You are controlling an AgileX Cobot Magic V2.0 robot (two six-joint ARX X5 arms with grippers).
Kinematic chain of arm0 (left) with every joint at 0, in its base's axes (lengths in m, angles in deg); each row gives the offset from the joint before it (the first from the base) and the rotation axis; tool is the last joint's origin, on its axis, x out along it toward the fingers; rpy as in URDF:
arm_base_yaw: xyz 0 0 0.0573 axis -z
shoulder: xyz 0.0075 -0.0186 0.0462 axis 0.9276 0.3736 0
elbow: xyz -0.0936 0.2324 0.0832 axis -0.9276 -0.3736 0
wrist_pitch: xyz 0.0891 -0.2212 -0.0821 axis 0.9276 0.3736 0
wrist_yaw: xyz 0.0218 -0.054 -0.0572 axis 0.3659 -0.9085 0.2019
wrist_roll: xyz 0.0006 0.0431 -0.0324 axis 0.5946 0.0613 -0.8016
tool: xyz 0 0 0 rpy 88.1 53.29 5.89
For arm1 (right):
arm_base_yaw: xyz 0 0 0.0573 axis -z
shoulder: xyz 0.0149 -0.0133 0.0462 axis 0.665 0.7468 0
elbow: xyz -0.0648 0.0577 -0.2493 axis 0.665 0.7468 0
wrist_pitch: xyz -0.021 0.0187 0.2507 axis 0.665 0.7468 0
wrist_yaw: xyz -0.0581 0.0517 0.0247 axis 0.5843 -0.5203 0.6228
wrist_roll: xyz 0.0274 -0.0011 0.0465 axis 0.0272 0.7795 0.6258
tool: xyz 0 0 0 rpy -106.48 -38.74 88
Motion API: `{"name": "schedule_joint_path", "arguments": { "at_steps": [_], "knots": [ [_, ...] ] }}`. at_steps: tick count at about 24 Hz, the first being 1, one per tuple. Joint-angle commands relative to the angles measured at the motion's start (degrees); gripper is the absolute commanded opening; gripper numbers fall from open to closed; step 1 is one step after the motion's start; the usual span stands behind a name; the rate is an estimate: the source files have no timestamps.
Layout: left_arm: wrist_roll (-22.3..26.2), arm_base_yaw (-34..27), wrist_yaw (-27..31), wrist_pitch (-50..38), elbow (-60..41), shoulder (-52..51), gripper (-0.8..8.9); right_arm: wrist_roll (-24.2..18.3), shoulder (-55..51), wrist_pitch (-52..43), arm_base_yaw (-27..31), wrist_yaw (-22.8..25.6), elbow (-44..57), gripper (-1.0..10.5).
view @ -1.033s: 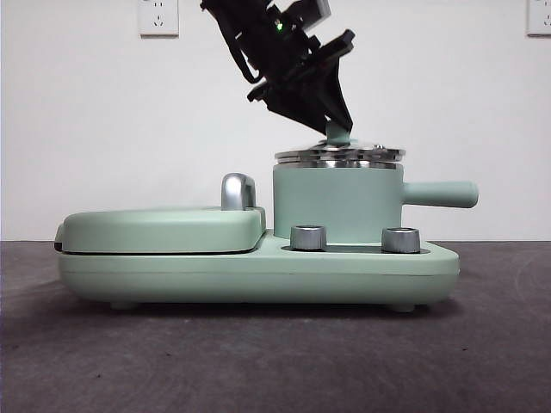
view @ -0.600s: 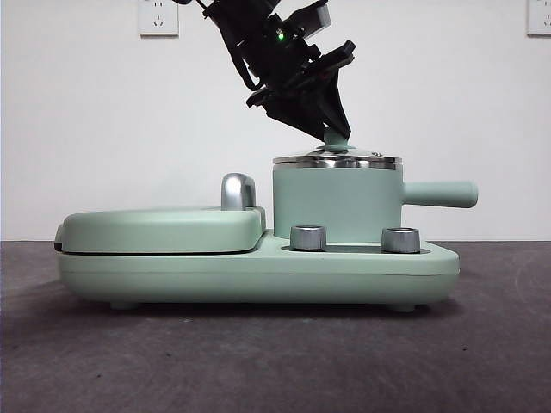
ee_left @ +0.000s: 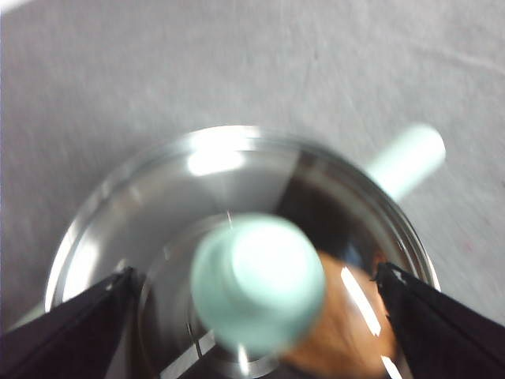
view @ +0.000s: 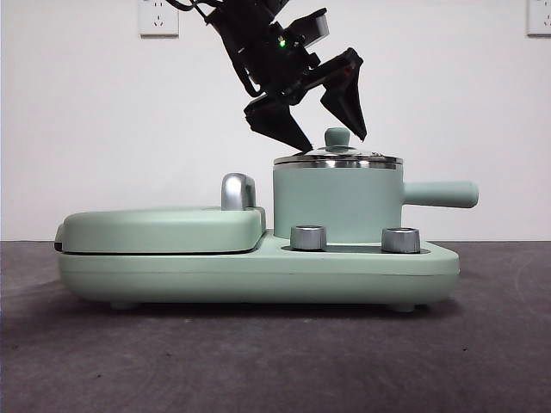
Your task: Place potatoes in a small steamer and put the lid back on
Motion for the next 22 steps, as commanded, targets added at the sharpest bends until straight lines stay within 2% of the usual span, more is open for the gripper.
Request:
{"name": "schedule_joint_path", "arguments": {
  "at_steps": [1, 7, 10, 13, 16, 22],
  "knots": [
    [-0.39, 0.39, 0.02, 4.28, 1.64, -4.63, 5.03, 0.59, 0.15, -0.63, -0.31, 0.04, -0.35, 5.1],
    [-0.9, 0.94, -0.85, 26.16, 1.64, -18.53, 5.01, -0.98, 0.26, -0.98, -0.31, -1.75, -0.35, 5.1],
    [-1.22, 1.33, -1.33, 32.74, 1.62, -24.02, 5.01, -2.51, 0.26, -1.01, -0.31, -4.52, -0.35, 5.1],
    [-1.16, 1.33, -4.72, 39.67, 0.39, -28.92, 5.0, -2.51, 0.26, -1.03, -0.31, -6.43, -0.35, 5.1],
    [-1.14, 1.31, -8.22, 37.77, -6.4, -35.34, 5.0, -2.51, 0.26, -1.03, -0.31, -7.34, -0.35, 5.1],
    [-2.27, 1.31, -8.24, 32.22, -23.69, -49.16, 5.0, -2.56, 0.26, -1.01, -0.31, -7.78, -0.35, 5.1]
  ]
}}
